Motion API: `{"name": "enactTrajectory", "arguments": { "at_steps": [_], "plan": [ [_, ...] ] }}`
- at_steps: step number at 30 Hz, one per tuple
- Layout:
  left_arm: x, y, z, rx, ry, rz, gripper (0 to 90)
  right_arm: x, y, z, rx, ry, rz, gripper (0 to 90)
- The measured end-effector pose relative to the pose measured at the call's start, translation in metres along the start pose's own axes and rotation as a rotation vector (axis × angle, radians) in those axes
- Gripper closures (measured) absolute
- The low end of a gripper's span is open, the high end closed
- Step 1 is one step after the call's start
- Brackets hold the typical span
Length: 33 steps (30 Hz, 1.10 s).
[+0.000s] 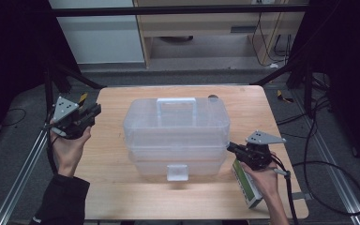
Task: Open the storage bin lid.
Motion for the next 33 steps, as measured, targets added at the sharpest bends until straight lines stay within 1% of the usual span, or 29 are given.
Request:
{"name": "enactTrajectory", "arguments": {
  "at_steps": [1, 3, 4, 5, 7, 8, 10, 13, 15, 17, 18, 20, 22, 25, 27, 29, 30, 33],
  "plan": [
    [0.007, -0.001, 0.0, -0.002, -0.016, 0.003, 82.9, 0.0, 0.0, 0.0, 0.003, -0.001, -0.001, 90.0],
    [0.017, -0.002, 0.001, 0.0, -0.024, -0.009, 85.7, -0.001, 0.0, -0.001, 0.002, -0.001, -0.002, 90.0],
    [0.022, -0.002, 0.001, -0.003, -0.036, -0.017, 86.7, -0.001, 0.0, -0.001, 0.003, -0.001, -0.003, 90.0],
    [0.027, -0.002, 0.002, -0.004, -0.04, -0.03, 87.3, -0.001, 0.0, -0.001, 0.002, -0.001, -0.003, 90.0],
    [0.038, -0.003, 0.004, 0.0, -0.053, -0.039, 88.6, -0.001, 0.0, -0.001, 0.003, -0.002, -0.005, 90.0],
    [0.044, -0.003, 0.006, 0.001, -0.051, -0.055, 88.7, -0.001, 0.0, -0.001, 0.004, -0.001, -0.005, 89.9],
    [0.052, -0.004, 0.008, 0.005, -0.065, -0.062, 88.9, -0.001, 0.0, -0.001, 0.003, 0.005, -0.003, 90.0],
    [0.063, -0.007, 0.014, -0.002, -0.063, -0.077, 89.1, -0.001, 0.001, -0.001, 0.005, 0.008, -0.005, 90.0],
    [0.069, -0.009, 0.018, -0.006, -0.065, -0.079, 89.1, 0.0, 0.001, -0.002, 0.006, 0.008, -0.006, 90.0],
    [0.075, -0.009, 0.023, -0.007, -0.05, -0.093, 89.1, 0.0, 0.001, -0.002, 0.01, 0.003, -0.006, 90.0],
    [0.077, -0.008, 0.025, -0.003, -0.051, -0.101, 89.1, 0.0, 0.002, -0.002, 0.009, 0.005, -0.005, 90.0],
    [0.081, -0.006, 0.029, 0.014, -0.053, -0.112, 89.2, 0.0, 0.003, -0.002, 0.008, 0.005, -0.002, 89.9],
    [0.085, -0.005, 0.035, 0.043, -0.053, -0.124, 89.1, 0.001, 0.003, -0.002, 0.009, 0.0, -0.003, 89.8],
    [0.09, -0.004, 0.042, 0.087, -0.025, -0.139, 89.1, 0.001, 0.003, -0.002, 0.01, -0.001, -0.002, 89.6],
    [0.092, -0.003, 0.047, 0.106, -0.013, -0.154, 89.1, 0.001, 0.003, -0.002, 0.011, -0.003, -0.003, 89.6],
    [0.093, -0.003, 0.051, 0.134, -0.001, -0.157, 89.1, 0.001, 0.003, -0.002, 0.01, -0.001, -0.003, 89.6],
    [0.093, -0.003, 0.053, 0.137, 0.006, -0.157, 89.1, 0.001, 0.003, -0.002, 0.008, 0.0, -0.004, 89.4],
    [0.092, -0.002, 0.058, 0.17, -0.001, -0.153, 89.2, 0.001, 0.003, -0.002, 0.007, -0.001, -0.005, 89.4]
  ]
}}
Point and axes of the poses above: each handheld gripper's, and its own axes: y roughly forward along the jaws, x roughly out of its underside, z roughly to its right, the point moved 1 cm from there along y, roughly forward along the jaws, and after that the axes turned 7 degrees about z, right-handed, at the moved point
